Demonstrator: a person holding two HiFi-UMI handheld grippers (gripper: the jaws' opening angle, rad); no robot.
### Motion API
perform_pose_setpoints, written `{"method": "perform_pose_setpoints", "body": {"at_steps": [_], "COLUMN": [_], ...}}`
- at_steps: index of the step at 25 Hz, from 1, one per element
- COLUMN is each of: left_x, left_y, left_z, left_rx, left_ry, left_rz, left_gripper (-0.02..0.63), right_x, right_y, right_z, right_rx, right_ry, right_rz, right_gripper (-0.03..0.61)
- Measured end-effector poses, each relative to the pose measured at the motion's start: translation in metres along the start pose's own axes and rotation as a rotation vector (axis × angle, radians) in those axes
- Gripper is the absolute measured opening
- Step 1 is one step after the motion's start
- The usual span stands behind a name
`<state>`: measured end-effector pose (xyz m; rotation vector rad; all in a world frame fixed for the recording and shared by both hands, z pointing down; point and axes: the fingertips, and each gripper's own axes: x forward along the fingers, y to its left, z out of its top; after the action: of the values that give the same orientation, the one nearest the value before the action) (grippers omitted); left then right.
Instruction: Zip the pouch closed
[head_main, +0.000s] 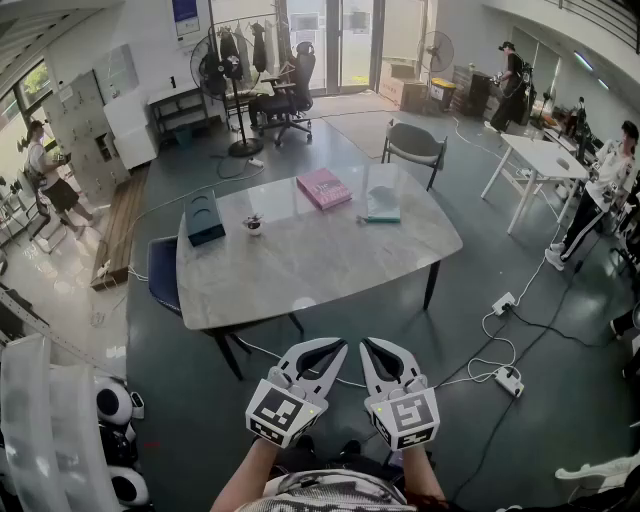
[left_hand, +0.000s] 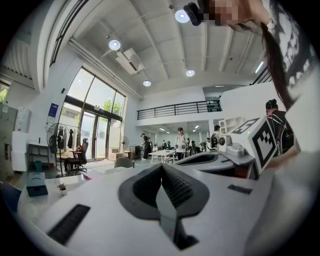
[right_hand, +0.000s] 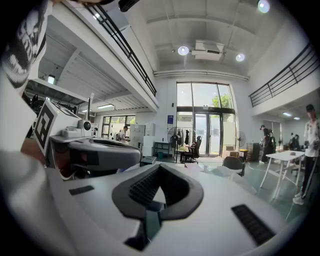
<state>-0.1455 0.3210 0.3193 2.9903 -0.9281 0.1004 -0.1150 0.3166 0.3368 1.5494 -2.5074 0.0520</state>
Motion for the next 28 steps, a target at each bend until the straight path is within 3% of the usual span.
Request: {"method": "perform_pose_setpoints", "body": {"at_steps": [19,28], "left_x": [0.049,0.086], "left_y": [-0.026,-0.001], "left_z": [-0.016,-0.028], "left_rx": [-0.017,-0.004], "left_ry": [0.023,0.071], "left_rz": [0.09,0.096], "left_gripper": [0.012,0.012], "right_x": [-0.019,0.012], "right_y": [-0.059,-0.088], "right_z": [-0.028,-0.036], "right_rx": [0.029,0.062], "right_ry": [-0.01,-0.016], "right_rz": [0.072,0.078], "right_gripper": [0.0,0.001]}}
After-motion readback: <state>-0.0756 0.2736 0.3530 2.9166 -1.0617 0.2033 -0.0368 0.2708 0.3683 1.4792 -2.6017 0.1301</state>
